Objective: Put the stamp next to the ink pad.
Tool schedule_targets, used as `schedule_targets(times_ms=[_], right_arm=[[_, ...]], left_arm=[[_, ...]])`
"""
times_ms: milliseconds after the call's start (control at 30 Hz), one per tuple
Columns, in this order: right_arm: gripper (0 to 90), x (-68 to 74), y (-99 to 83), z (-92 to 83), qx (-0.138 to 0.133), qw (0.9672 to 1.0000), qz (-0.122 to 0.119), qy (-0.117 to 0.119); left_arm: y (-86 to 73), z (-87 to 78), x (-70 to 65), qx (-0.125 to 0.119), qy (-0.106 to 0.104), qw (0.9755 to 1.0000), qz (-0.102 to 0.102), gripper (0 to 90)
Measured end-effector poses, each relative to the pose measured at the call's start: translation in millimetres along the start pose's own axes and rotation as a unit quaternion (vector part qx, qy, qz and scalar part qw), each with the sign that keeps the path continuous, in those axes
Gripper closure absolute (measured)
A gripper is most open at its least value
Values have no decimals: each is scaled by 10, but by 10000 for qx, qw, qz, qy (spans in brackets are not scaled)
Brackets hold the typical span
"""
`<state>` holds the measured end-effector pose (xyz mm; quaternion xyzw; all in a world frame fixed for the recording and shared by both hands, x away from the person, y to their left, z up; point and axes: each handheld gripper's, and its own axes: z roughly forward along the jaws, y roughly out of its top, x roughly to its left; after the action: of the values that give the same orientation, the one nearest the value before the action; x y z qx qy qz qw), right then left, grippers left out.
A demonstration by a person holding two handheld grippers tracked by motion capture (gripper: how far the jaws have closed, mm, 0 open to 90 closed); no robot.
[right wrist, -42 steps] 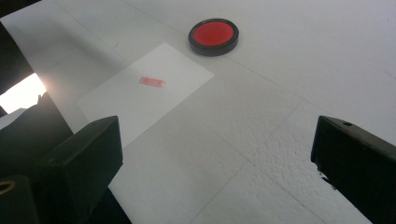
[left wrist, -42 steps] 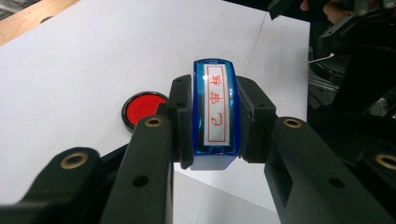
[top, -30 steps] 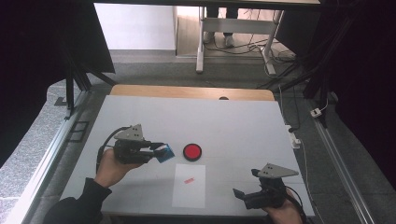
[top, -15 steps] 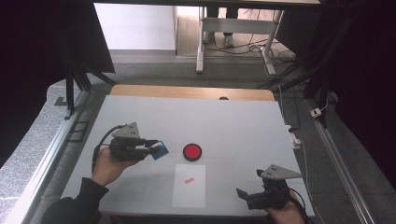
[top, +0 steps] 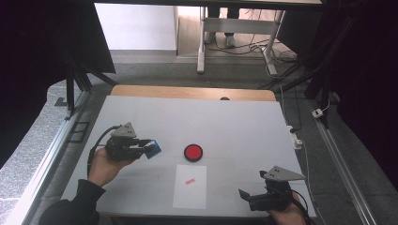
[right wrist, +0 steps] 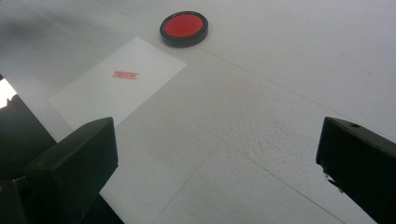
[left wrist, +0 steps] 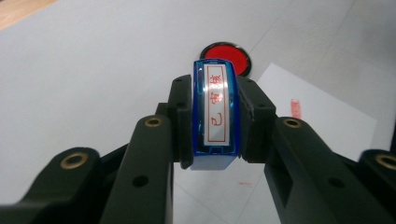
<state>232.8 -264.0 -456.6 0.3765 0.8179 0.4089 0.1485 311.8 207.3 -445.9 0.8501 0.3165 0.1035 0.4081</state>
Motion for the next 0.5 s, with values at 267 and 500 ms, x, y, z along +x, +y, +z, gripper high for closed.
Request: schedule_targets(times_ms=[267,500], right_arm=[[0,4,-1,2,13,10000,-3,-27],[0,3,-1,1,12,10000,4,-44]], left_arm=[[-106,25,117,126,190,9993,-283,702],[-174,79,167,241,345,9983,-404,702]])
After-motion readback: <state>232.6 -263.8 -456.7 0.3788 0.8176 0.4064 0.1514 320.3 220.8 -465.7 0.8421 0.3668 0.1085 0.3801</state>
